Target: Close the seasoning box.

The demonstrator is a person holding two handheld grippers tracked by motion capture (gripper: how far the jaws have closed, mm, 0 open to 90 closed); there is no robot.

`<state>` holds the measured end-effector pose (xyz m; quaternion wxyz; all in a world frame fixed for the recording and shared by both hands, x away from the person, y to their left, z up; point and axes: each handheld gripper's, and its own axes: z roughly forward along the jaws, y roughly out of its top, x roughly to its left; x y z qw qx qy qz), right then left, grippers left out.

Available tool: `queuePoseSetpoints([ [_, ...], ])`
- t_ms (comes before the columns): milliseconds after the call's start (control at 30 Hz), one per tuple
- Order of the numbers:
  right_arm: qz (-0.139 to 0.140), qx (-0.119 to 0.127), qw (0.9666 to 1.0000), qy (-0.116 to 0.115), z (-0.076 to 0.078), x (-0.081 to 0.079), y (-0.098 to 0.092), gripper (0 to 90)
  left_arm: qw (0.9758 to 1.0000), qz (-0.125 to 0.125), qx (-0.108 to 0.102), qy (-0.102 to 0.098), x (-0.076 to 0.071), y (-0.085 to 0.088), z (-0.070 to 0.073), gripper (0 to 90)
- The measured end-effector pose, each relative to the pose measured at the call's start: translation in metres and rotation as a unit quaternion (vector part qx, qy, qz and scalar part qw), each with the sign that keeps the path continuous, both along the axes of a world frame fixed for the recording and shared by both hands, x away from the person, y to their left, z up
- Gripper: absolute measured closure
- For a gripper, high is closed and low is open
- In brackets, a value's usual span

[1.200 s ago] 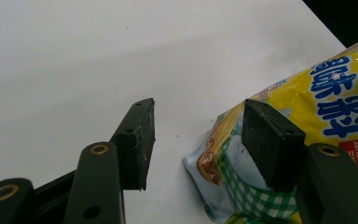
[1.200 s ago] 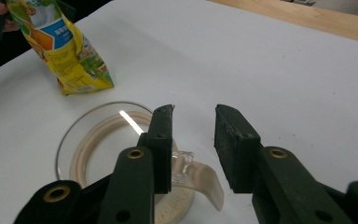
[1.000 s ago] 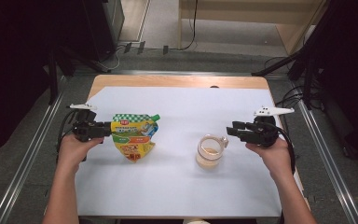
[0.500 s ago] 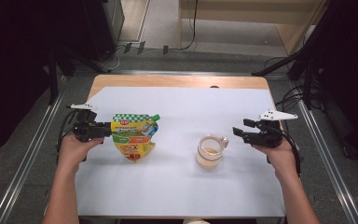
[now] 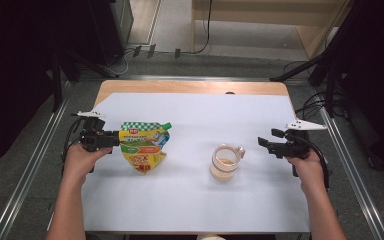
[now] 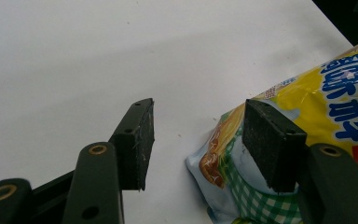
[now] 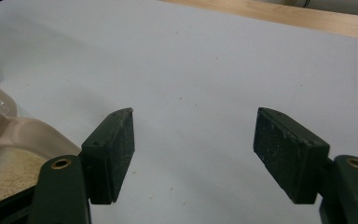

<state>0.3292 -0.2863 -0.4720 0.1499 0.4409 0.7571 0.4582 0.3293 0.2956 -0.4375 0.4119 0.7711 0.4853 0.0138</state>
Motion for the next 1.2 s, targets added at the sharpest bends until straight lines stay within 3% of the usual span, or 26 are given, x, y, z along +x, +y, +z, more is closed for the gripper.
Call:
queuePoseSetpoints([
  [333, -0.018, -0.011, 0.9997, 0.011, -0.007, 0.001, -0.007, 29.5, 0.9999, 0.013, 0.004, -0.01, 0.0, -0.001, 0.0, 45.4],
  [567, -0.017, -0.017, 0.9996, 0.014, -0.01, 0.001, -0.006, 29.3, 0.9993, 0.008, 0.023, -0.028, -0.002, -0.004, -0.001, 46.4],
  [1200, -0.004, -0.035, 0.9992, 0.018, -0.013, 0.001, 0.003, 29.3, 0.9994, 0.025, 0.015, -0.015, 0.001, -0.004, -0.003, 40.7],
])
